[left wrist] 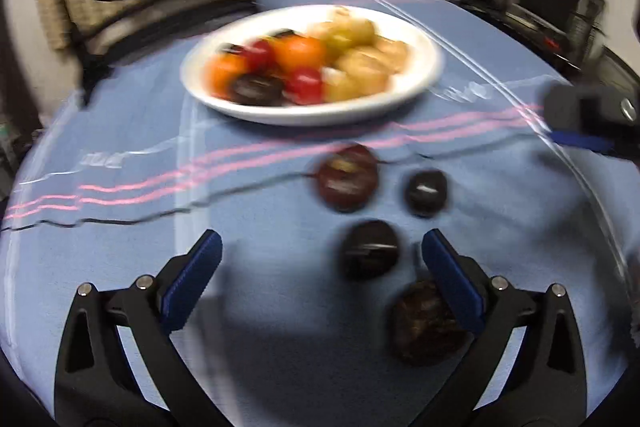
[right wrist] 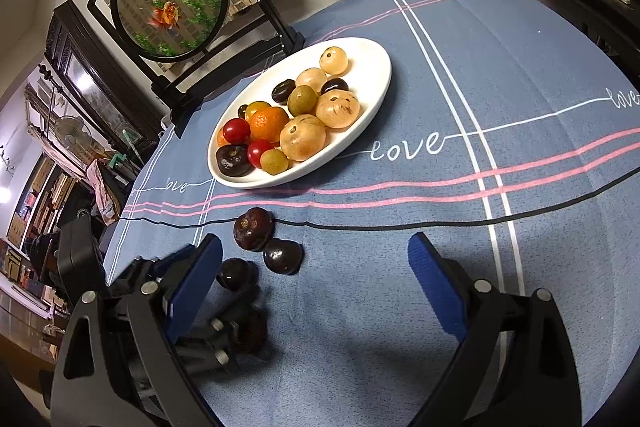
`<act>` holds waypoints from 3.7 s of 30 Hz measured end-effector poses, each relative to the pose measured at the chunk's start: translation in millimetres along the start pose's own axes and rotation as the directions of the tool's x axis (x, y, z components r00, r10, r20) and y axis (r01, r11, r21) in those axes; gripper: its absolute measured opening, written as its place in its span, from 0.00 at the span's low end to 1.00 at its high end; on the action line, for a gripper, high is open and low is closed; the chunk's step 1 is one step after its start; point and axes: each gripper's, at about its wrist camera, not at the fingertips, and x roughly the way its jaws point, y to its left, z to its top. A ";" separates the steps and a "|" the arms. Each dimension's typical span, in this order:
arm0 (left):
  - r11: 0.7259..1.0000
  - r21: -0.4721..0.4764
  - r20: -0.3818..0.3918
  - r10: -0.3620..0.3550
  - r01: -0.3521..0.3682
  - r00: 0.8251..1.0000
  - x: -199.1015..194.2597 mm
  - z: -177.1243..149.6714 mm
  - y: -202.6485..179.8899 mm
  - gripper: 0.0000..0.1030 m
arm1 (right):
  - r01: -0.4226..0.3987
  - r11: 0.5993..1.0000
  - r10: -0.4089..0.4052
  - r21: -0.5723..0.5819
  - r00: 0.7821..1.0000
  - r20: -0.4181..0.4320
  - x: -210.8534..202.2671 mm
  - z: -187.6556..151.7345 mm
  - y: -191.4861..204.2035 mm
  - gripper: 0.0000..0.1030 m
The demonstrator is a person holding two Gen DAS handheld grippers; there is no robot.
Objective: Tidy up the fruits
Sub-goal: 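Grasp a dark round fruit with the left tool, then grasp a dark brown fruit with the right tool while the left tool holds its fruit, then lower both held dark fruits onto the white plate and open both tools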
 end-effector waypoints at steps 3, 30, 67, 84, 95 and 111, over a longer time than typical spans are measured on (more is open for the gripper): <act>0.990 -0.099 -0.027 0.098 -0.100 0.995 0.6 0.2 31.6 0.98 | -0.005 1.000 0.005 0.004 1.000 0.005 -1.9 0.6 -0.6 0.91; 0.963 -0.209 0.077 0.189 -0.170 0.979 22.8 37.2 95.4 0.97 | -0.015 1.000 0.015 0.000 1.000 -0.016 4.5 -1.9 0.6 0.91; 0.975 -0.217 0.086 -0.034 0.052 0.996 -5.5 18.1 78.7 0.34 | 0.081 0.928 -0.103 -0.365 0.994 -0.041 50.2 -31.2 51.1 0.53; 0.981 -0.186 0.073 -0.049 0.062 0.996 -3.8 15.4 69.0 0.34 | 0.120 0.909 -0.153 -0.399 0.987 -0.051 74.6 -28.2 57.8 0.30; 0.980 -0.177 0.103 -0.069 0.086 0.992 -17.8 29.5 61.0 0.34 | 0.090 0.950 -0.061 -0.301 0.993 0.104 9.9 -2.7 43.8 0.29; 0.989 -0.101 0.065 -0.103 0.109 0.993 45.3 91.5 21.5 0.36 | 0.038 0.973 -0.017 -0.229 0.996 0.093 54.9 86.3 35.9 0.31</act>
